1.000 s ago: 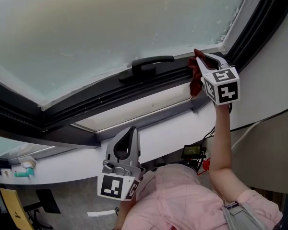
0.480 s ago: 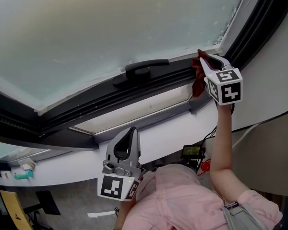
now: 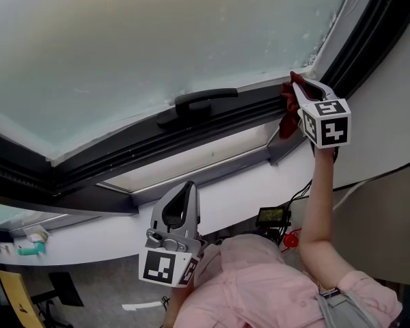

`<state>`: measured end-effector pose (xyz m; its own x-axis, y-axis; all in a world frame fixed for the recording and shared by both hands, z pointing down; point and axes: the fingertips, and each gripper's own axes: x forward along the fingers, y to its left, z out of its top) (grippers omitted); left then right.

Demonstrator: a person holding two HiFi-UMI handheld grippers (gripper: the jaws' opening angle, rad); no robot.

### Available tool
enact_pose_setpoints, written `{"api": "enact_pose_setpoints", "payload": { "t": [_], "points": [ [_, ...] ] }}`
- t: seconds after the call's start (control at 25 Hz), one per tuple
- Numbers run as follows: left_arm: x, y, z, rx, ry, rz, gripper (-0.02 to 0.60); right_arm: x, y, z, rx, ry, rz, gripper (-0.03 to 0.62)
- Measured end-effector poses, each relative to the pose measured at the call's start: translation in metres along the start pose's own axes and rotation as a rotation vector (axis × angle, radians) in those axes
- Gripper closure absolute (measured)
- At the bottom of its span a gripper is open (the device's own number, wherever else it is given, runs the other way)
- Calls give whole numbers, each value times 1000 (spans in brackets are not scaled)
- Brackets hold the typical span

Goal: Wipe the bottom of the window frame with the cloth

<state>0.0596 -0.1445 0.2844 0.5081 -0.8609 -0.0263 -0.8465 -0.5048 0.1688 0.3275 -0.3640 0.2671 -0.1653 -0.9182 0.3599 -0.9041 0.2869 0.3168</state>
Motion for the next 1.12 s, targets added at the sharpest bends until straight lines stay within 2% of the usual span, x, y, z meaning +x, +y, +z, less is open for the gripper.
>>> {"api": "enact_pose_setpoints", "payload": {
  "t": [0.64, 1.12],
  "points": [
    [-8, -5, 1, -10, -25, 60, 588, 5, -45, -16, 17, 36, -73, 534],
    [-27, -14, -5, -22, -29, 120, 588, 3, -57, -19, 25, 24, -103, 534]
  ]
}}
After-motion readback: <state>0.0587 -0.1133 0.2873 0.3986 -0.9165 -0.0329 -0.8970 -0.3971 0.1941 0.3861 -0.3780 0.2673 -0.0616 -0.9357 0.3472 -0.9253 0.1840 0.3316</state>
